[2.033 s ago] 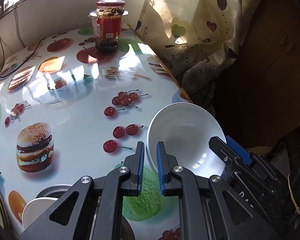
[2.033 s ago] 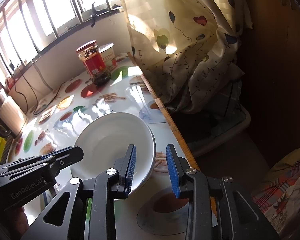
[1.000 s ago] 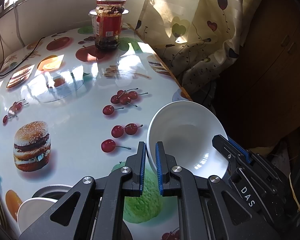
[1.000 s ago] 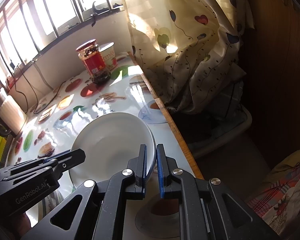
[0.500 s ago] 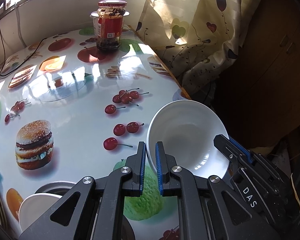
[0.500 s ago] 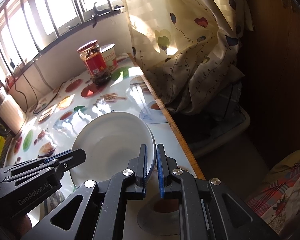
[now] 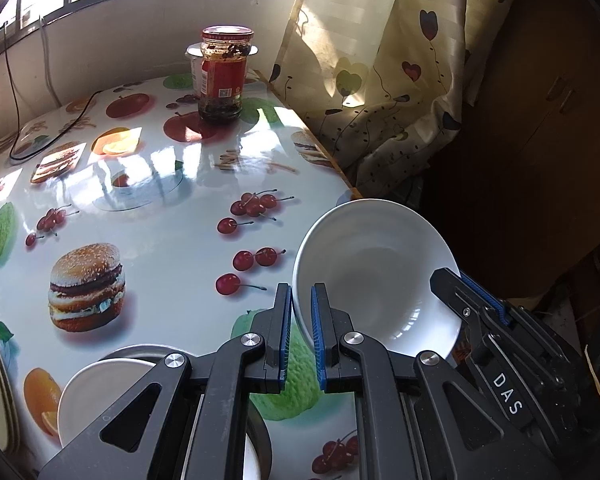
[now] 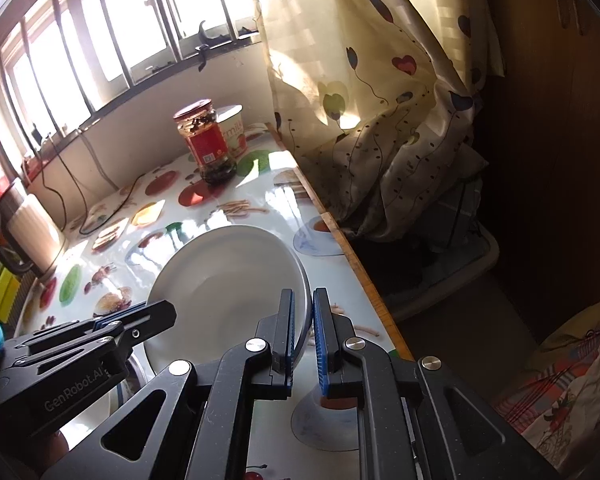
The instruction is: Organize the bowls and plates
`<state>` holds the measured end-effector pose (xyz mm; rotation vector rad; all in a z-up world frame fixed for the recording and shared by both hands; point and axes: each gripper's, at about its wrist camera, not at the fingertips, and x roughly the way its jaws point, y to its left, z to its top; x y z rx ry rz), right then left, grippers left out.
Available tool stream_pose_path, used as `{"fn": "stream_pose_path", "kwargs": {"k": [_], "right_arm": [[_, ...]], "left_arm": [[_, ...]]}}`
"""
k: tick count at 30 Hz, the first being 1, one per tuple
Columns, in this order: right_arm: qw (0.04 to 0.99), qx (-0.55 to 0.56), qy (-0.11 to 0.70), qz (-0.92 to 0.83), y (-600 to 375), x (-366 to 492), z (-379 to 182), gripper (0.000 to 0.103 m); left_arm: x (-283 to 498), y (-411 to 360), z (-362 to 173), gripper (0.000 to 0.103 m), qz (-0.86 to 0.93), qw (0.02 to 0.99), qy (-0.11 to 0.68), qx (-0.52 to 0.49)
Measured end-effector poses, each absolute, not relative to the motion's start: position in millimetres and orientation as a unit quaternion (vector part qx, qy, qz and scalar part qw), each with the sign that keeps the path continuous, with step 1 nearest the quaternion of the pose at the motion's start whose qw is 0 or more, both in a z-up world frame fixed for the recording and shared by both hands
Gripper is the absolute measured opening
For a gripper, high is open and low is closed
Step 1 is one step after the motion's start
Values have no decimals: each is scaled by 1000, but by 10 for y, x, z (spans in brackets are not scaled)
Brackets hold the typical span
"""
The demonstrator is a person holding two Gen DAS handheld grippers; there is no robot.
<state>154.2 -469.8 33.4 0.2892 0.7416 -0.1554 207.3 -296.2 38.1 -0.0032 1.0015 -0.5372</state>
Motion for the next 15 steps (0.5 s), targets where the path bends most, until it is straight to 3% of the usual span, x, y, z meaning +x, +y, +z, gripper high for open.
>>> {"fn": "stream_pose_path", "kwargs": {"k": [15], "right_arm": [[929,133,338,-67,-4448,1255,598,10]], "left_arm": [[1836,-2693,626,10,-256,855,450,-13]]}}
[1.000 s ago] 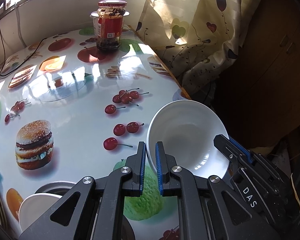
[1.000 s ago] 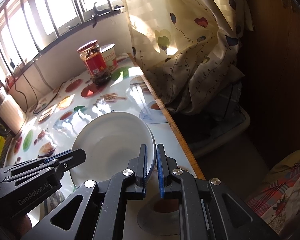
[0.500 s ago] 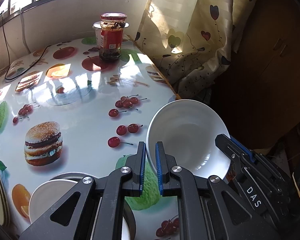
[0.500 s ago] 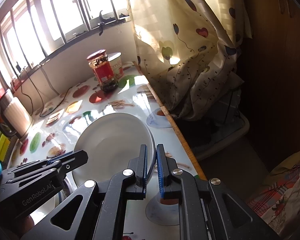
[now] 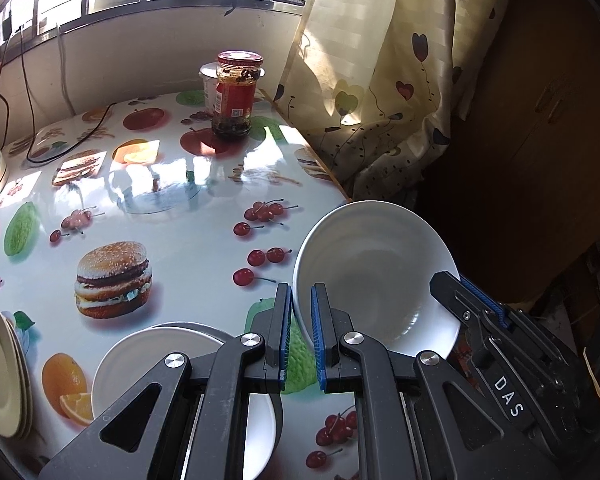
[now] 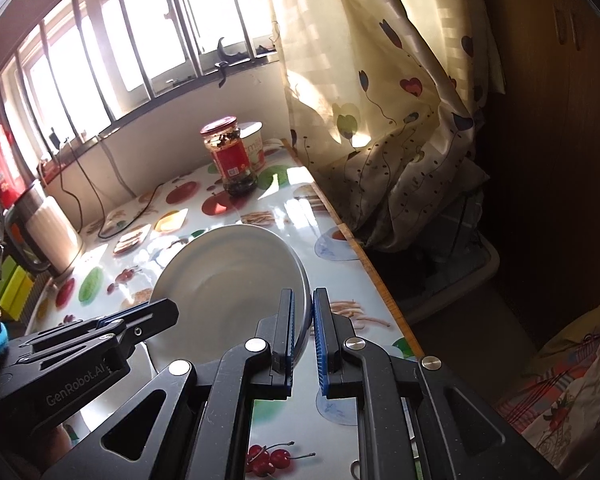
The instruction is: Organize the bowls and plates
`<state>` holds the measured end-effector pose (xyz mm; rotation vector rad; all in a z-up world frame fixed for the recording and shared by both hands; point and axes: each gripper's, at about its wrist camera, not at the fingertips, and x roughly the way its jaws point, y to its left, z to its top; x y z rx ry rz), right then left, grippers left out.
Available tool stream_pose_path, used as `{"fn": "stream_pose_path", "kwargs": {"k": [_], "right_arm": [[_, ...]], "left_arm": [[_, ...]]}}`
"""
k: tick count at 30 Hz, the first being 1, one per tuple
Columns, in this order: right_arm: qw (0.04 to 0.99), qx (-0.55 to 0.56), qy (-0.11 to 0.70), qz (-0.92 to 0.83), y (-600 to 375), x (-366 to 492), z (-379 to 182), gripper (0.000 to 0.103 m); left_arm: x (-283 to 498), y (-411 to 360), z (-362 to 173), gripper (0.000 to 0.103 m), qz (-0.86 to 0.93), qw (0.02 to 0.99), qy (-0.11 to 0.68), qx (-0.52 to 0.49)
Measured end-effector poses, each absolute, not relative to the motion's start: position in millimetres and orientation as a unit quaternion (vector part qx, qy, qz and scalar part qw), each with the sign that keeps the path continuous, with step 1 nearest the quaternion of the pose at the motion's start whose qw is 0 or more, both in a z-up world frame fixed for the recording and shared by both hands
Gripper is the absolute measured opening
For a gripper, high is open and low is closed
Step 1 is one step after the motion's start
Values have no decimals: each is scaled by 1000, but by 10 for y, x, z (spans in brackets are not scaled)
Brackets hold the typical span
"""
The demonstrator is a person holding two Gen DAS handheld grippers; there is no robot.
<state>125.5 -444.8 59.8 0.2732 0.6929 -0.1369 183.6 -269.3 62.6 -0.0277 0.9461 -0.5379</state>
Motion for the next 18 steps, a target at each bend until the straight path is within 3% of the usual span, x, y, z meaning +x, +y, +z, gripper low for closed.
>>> {"fn": "stream_pose_path", "kwargs": {"k": [18], "right_arm": [[939,118,320,-51,-4024,1066,778,10]], "left_arm": [[1645,-2205,781,10,-251,865,434,-29]]}}
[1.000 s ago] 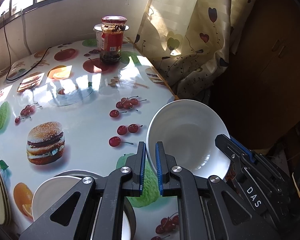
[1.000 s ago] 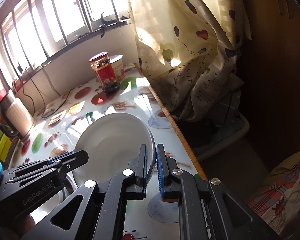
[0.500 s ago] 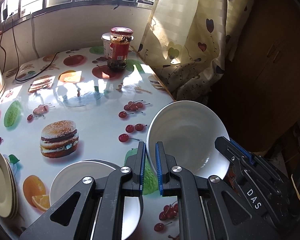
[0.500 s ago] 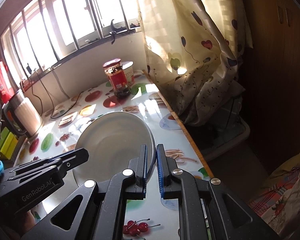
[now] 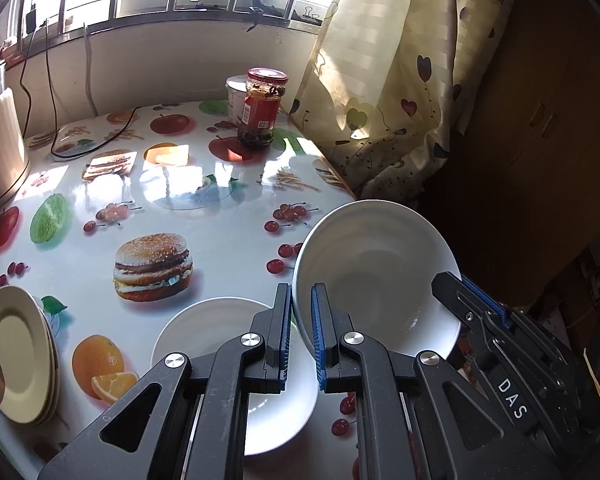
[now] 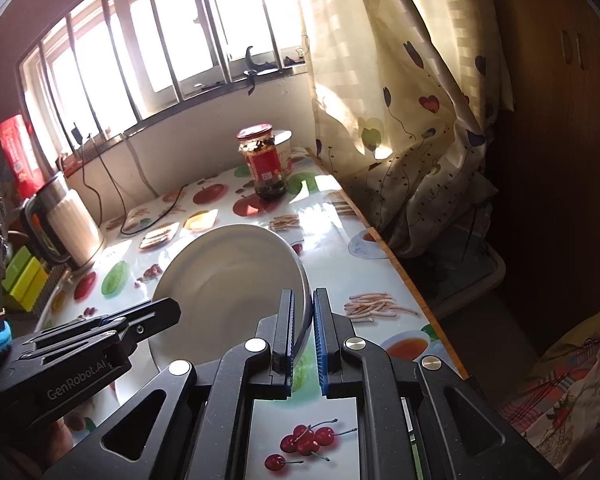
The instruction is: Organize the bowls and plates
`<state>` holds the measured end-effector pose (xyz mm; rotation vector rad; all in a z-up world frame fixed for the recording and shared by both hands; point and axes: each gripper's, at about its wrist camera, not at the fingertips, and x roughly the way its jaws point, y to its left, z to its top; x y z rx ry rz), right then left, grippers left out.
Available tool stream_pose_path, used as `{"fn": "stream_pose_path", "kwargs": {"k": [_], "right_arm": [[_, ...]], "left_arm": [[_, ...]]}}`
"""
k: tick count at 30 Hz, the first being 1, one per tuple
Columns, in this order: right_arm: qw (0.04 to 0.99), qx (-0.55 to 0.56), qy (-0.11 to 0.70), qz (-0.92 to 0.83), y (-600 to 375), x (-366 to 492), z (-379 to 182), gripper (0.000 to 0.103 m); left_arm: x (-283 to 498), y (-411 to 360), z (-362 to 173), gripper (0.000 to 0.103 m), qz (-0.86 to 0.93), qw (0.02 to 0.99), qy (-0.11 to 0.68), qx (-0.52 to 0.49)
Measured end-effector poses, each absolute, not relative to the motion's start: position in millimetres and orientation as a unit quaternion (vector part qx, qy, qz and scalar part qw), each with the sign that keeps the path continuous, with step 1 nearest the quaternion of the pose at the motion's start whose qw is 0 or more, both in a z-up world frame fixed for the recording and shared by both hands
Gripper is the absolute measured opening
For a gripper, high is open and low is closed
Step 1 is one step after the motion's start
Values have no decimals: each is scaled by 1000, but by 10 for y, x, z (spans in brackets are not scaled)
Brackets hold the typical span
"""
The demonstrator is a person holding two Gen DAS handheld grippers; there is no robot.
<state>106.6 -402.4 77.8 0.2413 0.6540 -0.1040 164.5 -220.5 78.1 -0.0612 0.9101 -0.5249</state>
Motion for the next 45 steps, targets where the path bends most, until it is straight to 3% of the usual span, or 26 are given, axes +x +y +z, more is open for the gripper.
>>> {"fn": "stream_pose_path", "kwargs": {"k": [45], "right_arm": [[927,95,363,5,-3204,1114,489,10]], "left_arm": [[1582,-1378,495,10,-194,861,466,-58]]}}
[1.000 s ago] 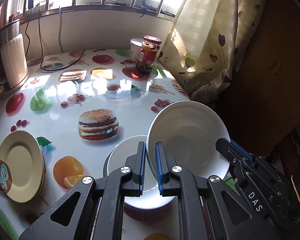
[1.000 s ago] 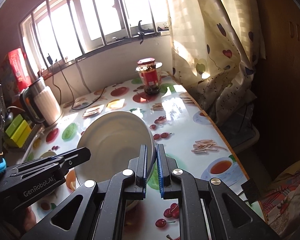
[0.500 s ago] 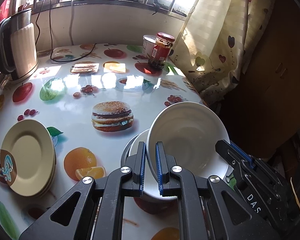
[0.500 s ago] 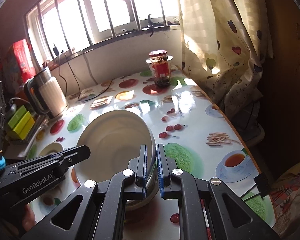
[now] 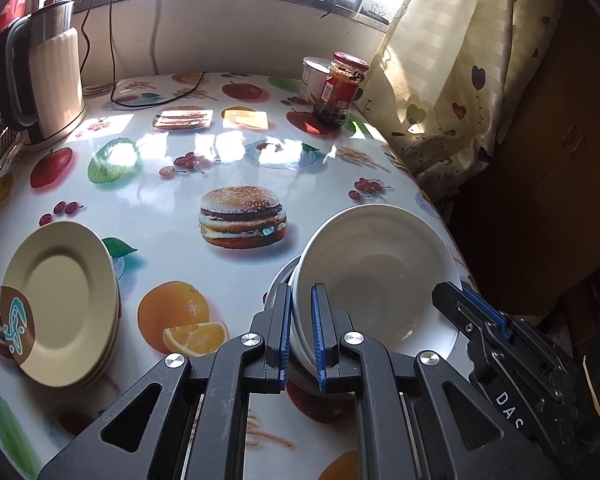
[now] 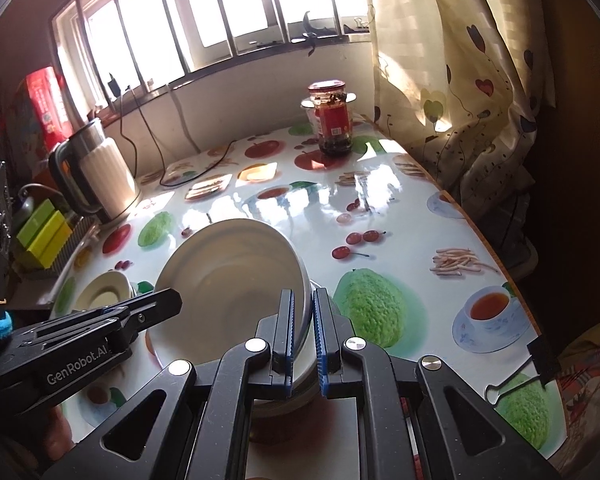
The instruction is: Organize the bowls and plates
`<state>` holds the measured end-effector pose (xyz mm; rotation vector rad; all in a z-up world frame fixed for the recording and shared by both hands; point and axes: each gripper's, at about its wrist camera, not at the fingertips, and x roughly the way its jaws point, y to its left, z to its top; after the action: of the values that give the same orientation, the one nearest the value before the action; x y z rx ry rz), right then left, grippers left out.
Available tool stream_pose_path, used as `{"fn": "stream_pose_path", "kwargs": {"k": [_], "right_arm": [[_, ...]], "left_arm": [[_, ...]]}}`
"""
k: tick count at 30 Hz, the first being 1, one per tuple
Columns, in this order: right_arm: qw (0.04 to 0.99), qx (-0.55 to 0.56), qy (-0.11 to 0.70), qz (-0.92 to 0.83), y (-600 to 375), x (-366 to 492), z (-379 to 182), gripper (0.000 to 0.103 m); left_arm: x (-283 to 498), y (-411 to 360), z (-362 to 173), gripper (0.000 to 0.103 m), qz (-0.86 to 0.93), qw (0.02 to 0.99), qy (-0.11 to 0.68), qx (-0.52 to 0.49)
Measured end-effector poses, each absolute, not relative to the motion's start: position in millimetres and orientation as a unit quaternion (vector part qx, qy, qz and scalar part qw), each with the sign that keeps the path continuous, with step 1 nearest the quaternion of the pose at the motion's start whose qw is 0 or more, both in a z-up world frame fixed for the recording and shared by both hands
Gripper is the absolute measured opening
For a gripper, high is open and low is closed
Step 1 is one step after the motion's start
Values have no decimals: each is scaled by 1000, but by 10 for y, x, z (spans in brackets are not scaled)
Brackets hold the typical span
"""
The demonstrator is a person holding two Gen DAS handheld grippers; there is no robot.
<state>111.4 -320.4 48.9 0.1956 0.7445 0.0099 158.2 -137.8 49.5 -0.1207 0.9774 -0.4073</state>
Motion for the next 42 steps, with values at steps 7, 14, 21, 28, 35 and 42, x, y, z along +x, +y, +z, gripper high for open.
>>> {"fn": "stream_pose_path", "kwargs": {"k": [7,14,21,28,35,42], "right_arm": [[923,98,373,7,-3206,1148,429,10],[920,99,379,4,-3212,1156,400,10],[917,105,385,3,-3239,1167,376,10],[916,106,387,3,-3241,1173,364,10],[915,103,391,1,-3240,1178,344,12],[915,104,390,-1,-3229,1168,326,13]], "left_arm": [[1604,-1367,468,10,-193,860,469,-58],[1610,-1379,444,10,-194,857,474,-58],[1609,-1382,440,10,-192,856,476,-59],[1618,-1393,428,10,-190,856,478,-54],[1618,-1394,431,10,-191,855,480,-56],[1621,-1395,426,10,-193,855,478,-57]]}}
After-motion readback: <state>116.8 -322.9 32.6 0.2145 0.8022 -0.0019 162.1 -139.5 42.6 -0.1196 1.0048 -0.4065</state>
